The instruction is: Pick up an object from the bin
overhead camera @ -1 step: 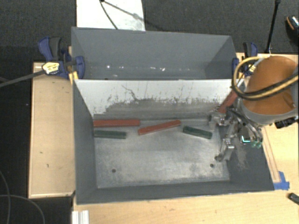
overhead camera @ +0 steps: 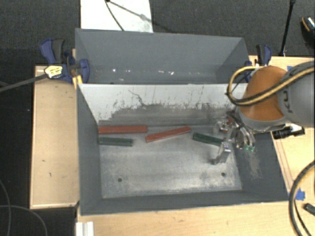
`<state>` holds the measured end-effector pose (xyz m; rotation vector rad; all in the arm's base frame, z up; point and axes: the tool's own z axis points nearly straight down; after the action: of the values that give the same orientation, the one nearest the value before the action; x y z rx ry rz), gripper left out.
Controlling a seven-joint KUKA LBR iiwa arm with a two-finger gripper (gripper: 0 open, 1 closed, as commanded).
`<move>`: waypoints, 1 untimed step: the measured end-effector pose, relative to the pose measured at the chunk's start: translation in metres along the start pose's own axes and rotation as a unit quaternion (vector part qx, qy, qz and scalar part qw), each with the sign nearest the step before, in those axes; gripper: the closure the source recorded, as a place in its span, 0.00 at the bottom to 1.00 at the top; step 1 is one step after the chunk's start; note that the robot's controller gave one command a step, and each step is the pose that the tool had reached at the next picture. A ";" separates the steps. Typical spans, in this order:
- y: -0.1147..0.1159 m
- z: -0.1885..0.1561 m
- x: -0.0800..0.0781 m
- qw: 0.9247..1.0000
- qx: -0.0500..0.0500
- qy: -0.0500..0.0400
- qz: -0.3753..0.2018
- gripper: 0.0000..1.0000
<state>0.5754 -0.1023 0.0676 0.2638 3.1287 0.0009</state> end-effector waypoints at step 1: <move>0.000 -0.003 -0.001 1.000 0.000 -0.002 -0.003 1.00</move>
Offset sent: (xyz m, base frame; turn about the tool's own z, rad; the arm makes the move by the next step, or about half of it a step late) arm 0.0000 0.0000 0.0000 0.0000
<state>0.5763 -0.1023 0.0707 0.2546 3.1259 -0.0011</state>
